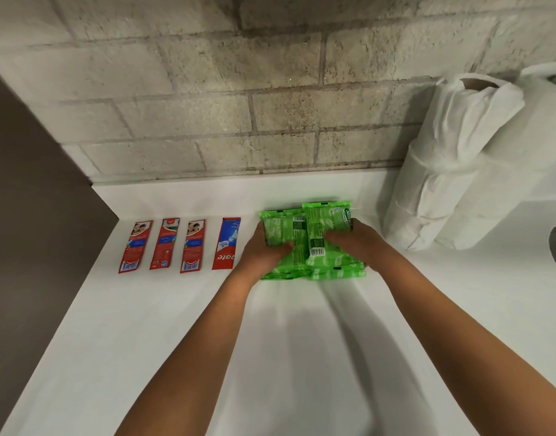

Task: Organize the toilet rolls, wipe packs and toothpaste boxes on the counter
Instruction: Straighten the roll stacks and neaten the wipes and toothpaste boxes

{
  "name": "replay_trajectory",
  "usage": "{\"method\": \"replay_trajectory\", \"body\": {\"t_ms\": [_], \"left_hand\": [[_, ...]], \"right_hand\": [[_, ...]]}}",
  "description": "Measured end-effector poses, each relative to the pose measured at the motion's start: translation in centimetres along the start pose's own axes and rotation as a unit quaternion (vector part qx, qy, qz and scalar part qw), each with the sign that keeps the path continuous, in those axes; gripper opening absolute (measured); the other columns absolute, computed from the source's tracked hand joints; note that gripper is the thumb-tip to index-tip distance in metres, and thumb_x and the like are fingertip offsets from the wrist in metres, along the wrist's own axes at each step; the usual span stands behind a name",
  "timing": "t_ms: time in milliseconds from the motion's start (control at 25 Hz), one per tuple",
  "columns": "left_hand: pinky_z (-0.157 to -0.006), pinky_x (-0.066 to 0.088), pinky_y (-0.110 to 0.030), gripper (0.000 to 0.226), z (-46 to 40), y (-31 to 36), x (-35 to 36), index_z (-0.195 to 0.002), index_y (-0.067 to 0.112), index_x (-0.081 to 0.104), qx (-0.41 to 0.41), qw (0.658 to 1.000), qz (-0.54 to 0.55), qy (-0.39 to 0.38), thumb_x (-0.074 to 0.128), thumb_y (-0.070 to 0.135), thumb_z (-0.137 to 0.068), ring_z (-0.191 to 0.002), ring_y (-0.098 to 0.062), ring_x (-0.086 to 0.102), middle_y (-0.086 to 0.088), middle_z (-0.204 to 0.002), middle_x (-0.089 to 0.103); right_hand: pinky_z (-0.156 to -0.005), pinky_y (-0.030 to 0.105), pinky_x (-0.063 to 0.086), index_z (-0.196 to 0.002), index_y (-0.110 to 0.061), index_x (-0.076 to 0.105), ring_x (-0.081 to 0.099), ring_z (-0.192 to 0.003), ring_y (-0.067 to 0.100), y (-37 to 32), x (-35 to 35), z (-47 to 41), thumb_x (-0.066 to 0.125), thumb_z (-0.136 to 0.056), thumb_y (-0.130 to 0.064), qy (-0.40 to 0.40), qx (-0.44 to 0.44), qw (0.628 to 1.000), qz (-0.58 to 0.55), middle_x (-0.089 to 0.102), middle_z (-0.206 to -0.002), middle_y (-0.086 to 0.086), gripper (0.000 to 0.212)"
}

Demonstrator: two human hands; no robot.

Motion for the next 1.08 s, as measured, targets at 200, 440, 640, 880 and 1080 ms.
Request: {"method": "replay_trajectory", "body": {"t_ms": [200, 440, 640, 880, 1080], "left_hand": [[-0.09, 0.045, -0.025, 0.061, 0.0, 0.0, 0.0, -0.135, 0.022, 0.039, -0.005, 1.0, -0.01, 0.004, 0.069, 0.019, -0.082, -0.109, -0.016, 0.057, 0.0, -0.125, 0.059], [-0.106, 0.027, -0.024, 0.084, 0.1, 0.6, -0.3, -0.149, 0.017, 0.014, 0.006, 0.994, -0.104, 0.031, 0.064, 0.037, -0.084, -0.141, -0.017, 0.026, 0.003, -0.155, 0.019], [-0.111, 0.025, -0.029, 0.087, 0.3, 1.0, 0.7, -0.149, 0.026, 0.011, 0.037, 0.97, -0.241, -0.009, 0.064, 0.043, -0.082, -0.146, -0.025, 0.017, -0.006, -0.159, -0.012], [-0.113, 0.024, -0.03, 0.085, -0.1, 0.7, 0.7, -0.15, 0.025, 0.012, 0.04, 0.972, -0.231, -0.01, 0.062, 0.045, -0.083, -0.145, -0.028, 0.019, -0.01, -0.159, -0.007], [-0.113, 0.022, -0.029, 0.084, -0.1, 0.3, 0.8, -0.15, 0.026, 0.011, 0.046, 0.975, -0.217, -0.011, 0.06, 0.045, -0.084, -0.146, -0.026, 0.016, -0.008, -0.159, -0.01]], "right_hand": [[-0.065, 0.024, 0.041, -0.126, -0.013, 0.049, 0.056, -0.09, 0.02, 0.2, -0.1, -0.2, 0.063, -0.08, -0.043, -0.003, 0.002, 1.0, -0.01, 0.061, -0.113, 0.007, 0.056], [-0.112, 0.043, 0.027, -0.147, -0.035, 0.01, 0.013, -0.144, 0.031, -0.6, -0.6, 0.7, 0.06, -0.083, -0.043, 0.08, -0.136, 0.982, 0.1, 0.001, -0.159, -0.002, 0.082], [-0.113, 0.033, 0.028, -0.142, -0.038, 0.03, 0.015, -0.145, 0.023, -0.1, 0.4, 0.2, 0.057, -0.086, -0.041, 0.008, -0.189, 0.975, 0.115, -0.003, -0.159, -0.005, 0.062], [-0.098, 0.017, 0.024, -0.142, -0.034, 0.032, 0.013, -0.146, 0.016, 0.0, 0.5, 0.3, 0.06, -0.087, -0.032, -0.018, -0.186, 0.981, 0.057, -0.007, -0.159, -0.006, 0.061], [-0.1, 0.018, 0.025, -0.142, -0.032, 0.033, 0.011, -0.146, 0.017, 0.0, 0.6, 0.5, 0.061, -0.087, -0.029, -0.023, -0.188, 0.981, 0.048, -0.008, -0.159, -0.004, 0.062]]}}
Point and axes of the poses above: each hand's wrist, its own z-axis away from the middle knuckle, its own x-axis out of the palm, y = z × x, the point moved 3 cm from there along -z, towards the middle knuckle
